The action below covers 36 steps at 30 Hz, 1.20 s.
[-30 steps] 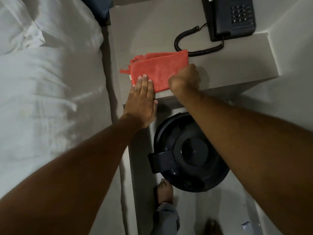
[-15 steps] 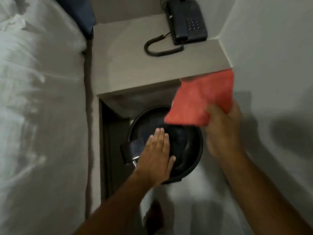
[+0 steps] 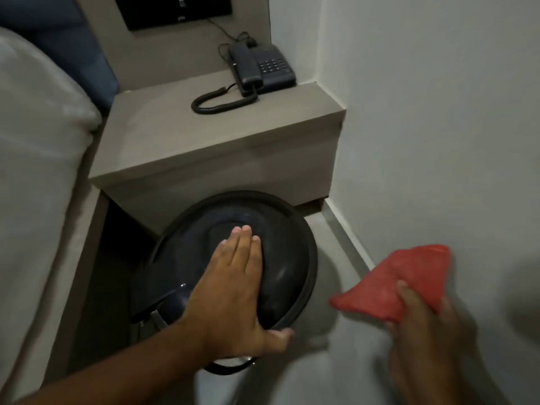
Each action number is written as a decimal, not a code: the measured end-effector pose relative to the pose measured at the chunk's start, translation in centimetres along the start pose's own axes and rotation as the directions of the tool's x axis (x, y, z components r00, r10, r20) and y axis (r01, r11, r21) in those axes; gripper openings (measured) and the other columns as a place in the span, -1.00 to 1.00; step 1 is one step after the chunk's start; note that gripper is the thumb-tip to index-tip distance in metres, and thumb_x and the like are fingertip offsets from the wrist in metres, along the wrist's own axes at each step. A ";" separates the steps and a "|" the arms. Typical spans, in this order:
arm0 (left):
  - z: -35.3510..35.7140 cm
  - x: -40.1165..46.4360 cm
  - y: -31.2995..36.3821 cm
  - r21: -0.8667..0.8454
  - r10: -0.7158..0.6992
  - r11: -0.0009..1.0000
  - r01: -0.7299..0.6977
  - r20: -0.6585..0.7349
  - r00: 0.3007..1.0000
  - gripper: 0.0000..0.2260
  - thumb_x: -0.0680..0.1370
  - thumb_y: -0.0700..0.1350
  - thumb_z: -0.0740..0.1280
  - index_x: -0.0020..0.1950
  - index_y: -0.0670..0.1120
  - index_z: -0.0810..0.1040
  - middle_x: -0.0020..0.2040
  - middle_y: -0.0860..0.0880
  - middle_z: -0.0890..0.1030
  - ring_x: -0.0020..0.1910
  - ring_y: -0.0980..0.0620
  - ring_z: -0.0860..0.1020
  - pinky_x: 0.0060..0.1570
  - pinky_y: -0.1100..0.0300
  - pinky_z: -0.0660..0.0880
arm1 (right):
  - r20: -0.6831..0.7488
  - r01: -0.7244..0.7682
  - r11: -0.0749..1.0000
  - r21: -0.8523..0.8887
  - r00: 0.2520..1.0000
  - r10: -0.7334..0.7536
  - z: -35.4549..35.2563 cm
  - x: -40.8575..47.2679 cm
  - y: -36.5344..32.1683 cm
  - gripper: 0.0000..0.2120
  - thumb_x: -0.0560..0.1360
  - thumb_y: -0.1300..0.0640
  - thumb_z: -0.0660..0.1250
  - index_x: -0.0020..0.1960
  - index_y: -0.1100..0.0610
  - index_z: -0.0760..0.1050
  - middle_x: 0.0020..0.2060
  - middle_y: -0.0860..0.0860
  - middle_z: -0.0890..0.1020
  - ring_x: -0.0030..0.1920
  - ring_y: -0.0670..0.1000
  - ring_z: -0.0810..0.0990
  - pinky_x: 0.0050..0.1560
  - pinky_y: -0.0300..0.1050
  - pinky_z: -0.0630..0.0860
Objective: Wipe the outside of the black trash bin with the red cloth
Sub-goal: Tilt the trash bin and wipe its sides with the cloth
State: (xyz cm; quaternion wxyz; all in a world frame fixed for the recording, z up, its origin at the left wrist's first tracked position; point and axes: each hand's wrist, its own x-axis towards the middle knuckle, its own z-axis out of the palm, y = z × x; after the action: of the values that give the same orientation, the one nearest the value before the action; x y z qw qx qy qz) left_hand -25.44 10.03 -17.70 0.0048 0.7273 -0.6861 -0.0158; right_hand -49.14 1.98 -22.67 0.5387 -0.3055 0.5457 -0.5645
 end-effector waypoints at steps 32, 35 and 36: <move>-6.5 0.1 -0.8 -0.097 -0.174 0.977 0.188 0.138 0.975 0.07 0.19 0.35 0.26 0.59 0.08 -0.14 0.59 -0.21 0.10 0.54 -0.24 0.10 0.46 -0.21 0.15 | 0.270 -0.525 0.733 0.432 0.851 0.451 -4.1 -1.0 0.1 -0.36 0.37 0.16 0.48 0.42 0.11 0.43 0.19 0.16 0.62 0.09 0.18 0.66 -0.11 0.13 0.63; -7.5 1.5 -2.2 -0.200 -0.310 0.924 0.327 0.110 0.944 0.04 0.21 0.33 0.30 0.59 0.03 -0.01 0.47 -0.21 0.36 0.39 -0.24 0.37 0.35 -0.13 0.36 | 0.231 -0.439 0.789 0.430 0.898 0.375 -2.8 -2.2 -0.2 -0.54 0.33 0.11 0.52 0.21 0.02 0.57 0.10 0.09 0.71 0.09 0.17 0.69 -0.03 0.07 0.64; -7.5 1.9 -2.4 -0.227 -0.348 0.904 0.363 0.105 0.932 0.02 0.21 0.31 0.32 0.59 0.02 0.02 0.42 -0.20 0.41 0.34 -0.23 0.42 0.32 -0.10 0.40 | 0.223 -0.400 0.821 0.408 0.915 0.335 -2.2 -2.9 0.0 -0.66 0.37 0.13 0.52 0.13 -0.01 0.61 0.02 0.04 0.75 0.05 0.14 0.72 -0.08 0.00 0.65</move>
State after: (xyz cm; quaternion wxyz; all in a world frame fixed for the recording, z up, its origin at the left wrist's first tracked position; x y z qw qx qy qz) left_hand -22.69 8.15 -10.31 0.0693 0.8331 -0.5348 -0.1227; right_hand -50.49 5.30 -22.42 0.7302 -0.1020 0.4109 -0.5362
